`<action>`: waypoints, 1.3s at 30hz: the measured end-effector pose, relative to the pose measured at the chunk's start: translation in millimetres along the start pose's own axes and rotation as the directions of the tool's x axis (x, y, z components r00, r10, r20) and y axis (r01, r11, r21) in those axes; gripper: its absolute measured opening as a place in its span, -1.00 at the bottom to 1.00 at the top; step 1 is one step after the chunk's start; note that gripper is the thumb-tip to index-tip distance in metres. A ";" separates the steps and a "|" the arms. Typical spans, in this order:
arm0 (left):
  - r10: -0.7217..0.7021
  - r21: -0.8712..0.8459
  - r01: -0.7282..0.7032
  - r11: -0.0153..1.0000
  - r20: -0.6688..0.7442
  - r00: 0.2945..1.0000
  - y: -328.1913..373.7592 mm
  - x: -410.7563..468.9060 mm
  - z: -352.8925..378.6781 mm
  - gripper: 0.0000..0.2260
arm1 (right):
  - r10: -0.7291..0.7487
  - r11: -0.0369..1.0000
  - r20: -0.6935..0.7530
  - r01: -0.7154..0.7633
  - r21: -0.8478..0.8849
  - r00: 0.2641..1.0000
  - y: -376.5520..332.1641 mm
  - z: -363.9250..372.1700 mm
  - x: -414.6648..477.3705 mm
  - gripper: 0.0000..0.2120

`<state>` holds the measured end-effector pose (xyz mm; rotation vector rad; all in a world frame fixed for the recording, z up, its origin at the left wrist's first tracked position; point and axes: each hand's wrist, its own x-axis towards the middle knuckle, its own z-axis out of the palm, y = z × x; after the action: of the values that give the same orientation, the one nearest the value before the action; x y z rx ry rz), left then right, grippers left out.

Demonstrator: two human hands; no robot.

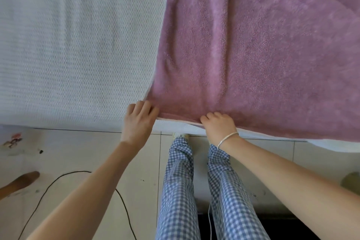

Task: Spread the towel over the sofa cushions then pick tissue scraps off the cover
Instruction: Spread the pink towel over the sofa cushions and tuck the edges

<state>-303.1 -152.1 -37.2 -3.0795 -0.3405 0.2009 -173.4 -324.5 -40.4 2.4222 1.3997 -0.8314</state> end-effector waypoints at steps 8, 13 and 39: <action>0.058 -0.034 -0.053 0.998 0.193 0.980 -12.9 -15.2 7.8 -0.67 | -0.022 0.999 0.232 0.028 -0.022 0.973 -6.4 9.6 9.4 -0.66; 0.055 -0.054 -0.046 0.997 0.178 0.983 -20.0 -21.0 7.2 -0.67 | -0.028 0.999 0.266 0.035 -0.020 0.964 -10.3 6.0 8.0 -0.68; -0.582 -0.548 0.652 0.524 0.330 0.744 -7.3 50.8 31.7 -0.79 | 0.067 0.954 0.079 -0.087 0.285 0.995 -31.5 -50.7 84.0 -0.81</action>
<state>-259.8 -133.1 -74.6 -3.2551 -1.8458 0.2567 -149.5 -224.4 -44.5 2.6105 1.2230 -1.1596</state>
